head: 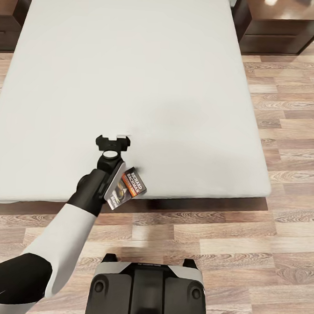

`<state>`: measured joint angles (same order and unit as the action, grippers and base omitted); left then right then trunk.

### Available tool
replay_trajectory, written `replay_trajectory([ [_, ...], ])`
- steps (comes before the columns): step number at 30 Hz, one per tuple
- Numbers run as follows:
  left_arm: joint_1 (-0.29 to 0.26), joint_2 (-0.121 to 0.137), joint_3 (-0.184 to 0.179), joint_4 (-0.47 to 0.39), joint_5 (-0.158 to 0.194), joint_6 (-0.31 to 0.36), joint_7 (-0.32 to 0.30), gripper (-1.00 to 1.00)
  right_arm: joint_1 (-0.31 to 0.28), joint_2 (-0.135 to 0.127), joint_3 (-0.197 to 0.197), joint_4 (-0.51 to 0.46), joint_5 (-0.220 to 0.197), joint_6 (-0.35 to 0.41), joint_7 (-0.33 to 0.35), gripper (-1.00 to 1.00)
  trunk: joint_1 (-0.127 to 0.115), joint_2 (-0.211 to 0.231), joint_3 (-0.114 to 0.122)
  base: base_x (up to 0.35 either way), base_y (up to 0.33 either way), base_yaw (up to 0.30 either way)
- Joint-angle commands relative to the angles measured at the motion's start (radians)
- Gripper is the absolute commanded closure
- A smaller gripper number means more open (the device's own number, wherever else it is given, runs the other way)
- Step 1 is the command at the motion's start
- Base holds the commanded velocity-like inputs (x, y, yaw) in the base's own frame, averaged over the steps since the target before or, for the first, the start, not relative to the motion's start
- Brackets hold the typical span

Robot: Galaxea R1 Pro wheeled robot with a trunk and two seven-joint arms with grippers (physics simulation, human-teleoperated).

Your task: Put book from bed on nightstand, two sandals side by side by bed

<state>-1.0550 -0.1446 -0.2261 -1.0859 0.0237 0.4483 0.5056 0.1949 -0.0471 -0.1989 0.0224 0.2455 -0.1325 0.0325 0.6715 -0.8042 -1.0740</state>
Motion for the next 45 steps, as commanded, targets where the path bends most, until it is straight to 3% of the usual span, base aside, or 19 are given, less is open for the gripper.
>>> replay_trajectory([
  [1,0.0,0.001,-0.003,-0.013,-0.004,0.02,0.012,-1.0,0.0,0.0,-0.008,0.001,0.007,-0.006,0.003,-1.0,0.0,-0.001,0.0,0.0,0.0,0.0],
  [9,-0.004,0.008,-0.001,-0.119,-0.023,0.116,0.076,-1.0,0.0,-0.001,-0.008,-0.001,0.008,-0.006,0.003,-1.0,0.0,-0.001,0.0,0.0,0.0,0.0],
  [15,-0.01,0.047,0.002,-0.181,-0.03,0.18,0.114,-1.0,0.0,-0.001,-0.007,-0.002,0.009,-0.007,0.003,-1.0,0.0,-0.001,0.0,0.0,0.0,0.0],
  [17,-0.012,0.087,0.004,-0.202,-0.045,0.197,0.131,-1.0,0.0,-0.001,-0.007,-0.003,0.009,-0.008,0.003,-1.0,0.0,-0.001,0.0,0.0,0.0,0.0],
  [18,-0.012,0.087,0.004,-0.202,-0.045,0.197,0.131,-1.0,0.0,-0.001,-0.007,-0.003,0.009,-0.008,0.003,-1.0,0.0,-0.001,0.0,0.0,0.0,0.0],
  [21,-0.012,0.153,0.006,-0.224,-0.08,0.213,0.15,-1.0,0.0,-0.001,-0.007,-0.004,0.009,-0.008,0.003,-1.0,0.0,-0.001,0.0,0.0,0.0,0.0],
  [22,-0.012,0.153,0.006,-0.224,-0.08,0.213,0.15,-1.0,0.0,-0.001,-0.007,-0.004,0.009,-0.008,0.003,-1.0,0.0,-0.001,0.0,0.0,0.0,0.0],
  [25,-0.012,0.195,0.008,-0.234,-0.103,0.219,0.157,-1.0,0.0,-0.001,-0.008,-0.006,0.009,-0.008,0.003,-1.0,0.0,-0.001,0.0,0.0,0.0,0.0],
  [27,-0.012,0.241,0.009,-0.241,-0.12,0.222,0.161,-1.0,0.0,-0.001,-0.007,-0.013,0.009,-0.008,0.003,-1.0,0.0,-0.001,0.0,0.0,0.0,0.0],
  [28,-0.012,0.241,0.009,-0.241,-0.12,0.222,0.161,-1.0,0.0,-0.001,-0.007,-0.013,0.009,-0.008,0.003,-1.0,0.0,-0.001,0.0,0.0,0.0,0.0],
  [30,-0.012,0.296,0.011,-0.245,-0.13,0.224,0.164,-1.0,0.0,0.0,-0.007,-0.024,0.009,-0.009,0.003,-1.0,0.0,-0.001,0.0,0.0,0.0,0.0],
  [31,-0.012,0.296,0.011,-0.245,-0.13,0.224,0.164,-1.0,0.0,0.0,-0.007,-0.024,0.009,-0.009,0.003,-1.0,0.0,-0.001,0.0,0.0,0.0,0.0],
  [33,-0.011,0.355,0.011,-0.247,-0.135,0.224,0.165,-1.0,0.0,0.0,-0.007,-0.036,0.009,-0.009,0.003,-1.0,0.0,-0.001,0.0,0.0,0.0,0.0],
  [34,-0.011,0.355,0.011,-0.247,-0.135,0.224,0.165,-1.0,0.0,0.0,-0.007,-0.036,0.009,-0.009,0.003,-1.0,0.0,-0.001,0.0,0.0,0.0,0.0],
  [37,-0.01,0.434,0.013,-0.245,-0.137,0.222,0.16,-1.0,0.0,0.0,-0.007,-0.046,0.009,-0.009,0.004,-1.0,0.0,-0.001,0.0,0.0,0.0,0.0],
  [38,-0.01,0.434,0.013,-0.245,-0.137,0.222,0.16,-1.0,0.0,0.0,-0.007,-0.046,0.009,-0.009,0.004,-1.0,0.0,-0.001,0.0,0.0,0.0,0.0],
  [40,-0.009,0.478,0.014,-0.238,-0.139,0.219,0.146,-1.0,0.0,0.0,-0.007,-0.05,0.009,-0.009,0.004,-1.0,0.0,-0.001,0.0,0.0,0.0,0.0],
  [41,-0.009,0.478,0.014,-0.238,-0.139,0.219,0.146,-1.0,0.0,0.0,-0.007,-0.05,0.009,-0.009,0.004,-1.0,0.0,-0.001,0.0,0.0,0.0,0.0],
  [45,-0.008,0.553,0.051,-0.229,-0.142,0.216,0.094,-1.0,0.0,-0.001,-0.007,-0.055,0.009,-0.009,0.004,-1.0,0.0,-0.001,0.0,0.0,0.0,0.0],
])
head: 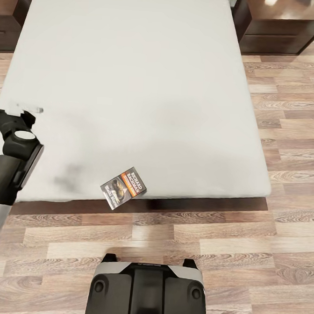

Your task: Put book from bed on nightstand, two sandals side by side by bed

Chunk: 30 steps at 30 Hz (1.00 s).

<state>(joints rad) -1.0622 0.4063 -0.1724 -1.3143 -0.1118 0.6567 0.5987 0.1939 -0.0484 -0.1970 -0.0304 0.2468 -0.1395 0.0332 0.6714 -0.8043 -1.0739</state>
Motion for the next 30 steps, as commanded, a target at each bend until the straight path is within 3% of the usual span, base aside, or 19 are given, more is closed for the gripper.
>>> replay_trajectory([
  [1,0.0,0.017,0.018,0.002,-0.008,0.007,-0.013,-1.0,0.001,0.0,-0.009,-0.002,0.008,-0.002,0.003,-1.0,0.0,-0.001,-0.001,0.0,0.0,0.0],
  [2,0.0,0.017,0.018,0.002,-0.008,0.007,-0.013,-1.0,0.001,0.0,-0.009,-0.002,0.008,-0.002,0.003,-1.0,0.0,-0.001,-0.001,0.0,0.0,0.0],
  [4,0.001,0.047,0.063,0.007,-0.013,0.003,-0.042,-1.0,0.001,-0.001,-0.009,-0.003,0.008,-0.002,0.003,-1.0,0.0,-0.001,-0.001,0.0,0.0,0.0],
  [10,0.003,0.09,0.118,0.023,-0.017,-0.017,-0.091,-1.0,0.001,-0.001,-0.009,-0.004,0.008,-0.002,0.003,-1.0,0.0,-0.001,-0.001,0.0,0.0,0.0],
  [14,0.004,0.156,0.154,0.062,-0.018,-0.051,-0.141,-1.0,0.001,-0.001,-0.009,-0.005,0.008,-0.002,0.004,-1.0,0.0,-0.001,-0.001,0.0,0.0,0.0],
  [15,0.004,0.156,0.154,0.062,-0.018,-0.051,-0.141,-1.0,0.001,-0.001,-0.009,-0.005,0.008,-0.002,0.004,-1.0,0.0,-0.001,-0.001,0.0,0.0,0.0],
  [17,0.005,0.193,0.164,0.09,-0.016,-0.068,-0.155,-1.0,0.001,-0.001,-0.009,-0.005,0.008,-0.002,0.004,-1.0,0.0,-0.001,-0.001,0.0,0.0,0.0],
  [18,0.005,0.193,0.164,0.09,-0.016,-0.068,-0.155,-1.0,0.001,-0.001,-0.009,-0.005,0.008,-0.002,0.004,-1.0,0.0,-0.001,-0.001,0.0,0.0,0.0],
  [22,0.005,0.246,0.174,0.15,-0.016,-0.116,-0.173,-1.0,0.001,-0.002,-0.009,-0.006,0.009,-0.002,0.004,-1.0,0.0,-0.001,-0.001,0.0,0.0,0.0],
  [28,0.007,0.276,0.177,0.201,-0.018,-0.169,-0.193,-1.0,0.001,-0.002,-0.009,-0.008,0.009,-0.002,0.004,-1.0,0.0,-0.001,-0.001,0.0,0.0,0.0],
  [30,0.007,0.298,0.179,0.253,-0.019,-0.203,-0.215,-1.0,0.001,-0.002,-0.009,-0.013,0.009,-0.002,0.004,-1.0,0.0,-0.001,-0.001,0.0,0.0,0.0],
])
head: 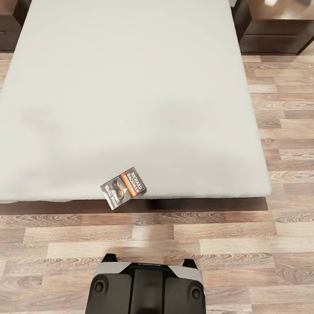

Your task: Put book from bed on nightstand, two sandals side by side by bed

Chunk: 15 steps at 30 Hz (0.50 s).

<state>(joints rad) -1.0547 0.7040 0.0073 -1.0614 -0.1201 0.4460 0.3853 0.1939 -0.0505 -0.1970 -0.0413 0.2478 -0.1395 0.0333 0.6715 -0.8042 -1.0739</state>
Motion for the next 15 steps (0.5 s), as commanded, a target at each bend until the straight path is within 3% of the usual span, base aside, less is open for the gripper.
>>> replay_trajectory([
  [1,0.0,0.013,0.0,0.034,-0.011,-0.009,-0.014,-1.0,0.001,0.0,-0.008,-0.004,0.008,-0.002,0.003,-1.0,0.0,-0.001,0.0,0.0,0.0,0.0],
  [3,0.0,0.026,0.0,0.071,-0.01,-0.028,-0.025,-1.0,0.001,0.0,-0.008,-0.005,0.008,-0.002,0.003,-1.0,0.0,-0.001,0.0,0.0,0.0,0.0],
  [6,0.0,0.06,0.002,0.205,-0.009,-0.108,-0.049,-1.0,0.001,0.0,-0.008,-0.008,0.008,-0.002,0.003,-1.0,0.0,-0.001,0.0,0.0,0.0,0.0],
  [9,0.0,0.07,0.002,0.254,-0.009,-0.142,-0.054,-1.0,0.001,-0.001,-0.007,-0.009,0.008,-0.002,0.003,-1.0,0.0,-0.001,0.0,0.0,0.0,0.0],
  [13,-0.001,0.113,0.002,0.456,-0.009,-0.282,-0.067,-1.0,0.001,-0.006,-0.007,-0.009,0.008,-0.002,0.003,-1.0,0.0,-0.001,0.0,0.0,0.0,0.0],
  [15,-0.001,0.124,0.002,0.506,-0.008,-0.315,-0.069,-1.0,0.001,-0.007,-0.007,-0.009,0.008,-0.002,0.003,-1.0,0.0,-0.001,0.0,0.0,0.0,0.0],
])
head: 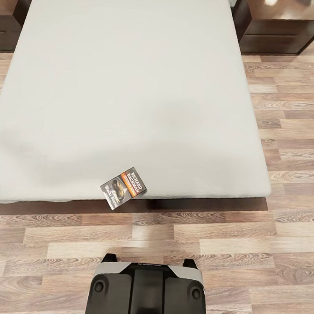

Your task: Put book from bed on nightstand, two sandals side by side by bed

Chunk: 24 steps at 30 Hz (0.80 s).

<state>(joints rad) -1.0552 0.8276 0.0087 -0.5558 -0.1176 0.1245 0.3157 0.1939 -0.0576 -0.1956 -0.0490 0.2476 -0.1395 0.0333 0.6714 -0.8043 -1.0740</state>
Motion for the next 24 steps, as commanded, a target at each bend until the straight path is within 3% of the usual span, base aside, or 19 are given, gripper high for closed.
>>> replay_trajectory([
  [1,0.0,0.01,0.0,0.049,-0.011,-0.025,0.0,-1.0,0.001,-0.001,-0.008,-0.002,0.008,-0.002,0.003,-1.0,0.0,-0.001,0.0,0.0,0.0,0.0],
  [2,0.0,0.01,0.0,0.049,-0.011,-0.025,0.0,-1.0,0.001,-0.001,-0.008,-0.002,0.008,-0.002,0.003,-1.0,0.0,-0.001,0.0,0.0,0.0,0.0],
  [5,0.001,0.035,-0.002,0.176,-0.01,-0.111,-0.003,-1.0,0.001,-0.003,-0.008,-0.002,0.008,-0.002,0.003,-1.0,0.0,-0.001,0.0,0.0,0.0,0.0],
  [11,0.001,0.059,-0.005,0.289,-0.011,-0.178,-0.006,-1.0,0.001,-0.004,-0.008,-0.002,0.008,-0.002,0.003,-1.0,0.0,-0.001,0.0,0.0,0.0,0.0],
  [19,0.019,0.087,-0.01,0.373,-0.015,-0.207,-0.006,-1.0,0.001,-0.005,-0.008,-0.003,0.009,-0.002,0.003,-1.0,0.0,-0.001,0.0,0.0,0.0,0.0],
  [24,0.084,0.098,-0.012,0.434,-0.015,-0.214,0.002,-1.0,0.001,-0.005,-0.008,-0.003,0.009,-0.002,0.003,-1.0,0.0,-0.001,0.0,0.0,0.0,0.0],
])
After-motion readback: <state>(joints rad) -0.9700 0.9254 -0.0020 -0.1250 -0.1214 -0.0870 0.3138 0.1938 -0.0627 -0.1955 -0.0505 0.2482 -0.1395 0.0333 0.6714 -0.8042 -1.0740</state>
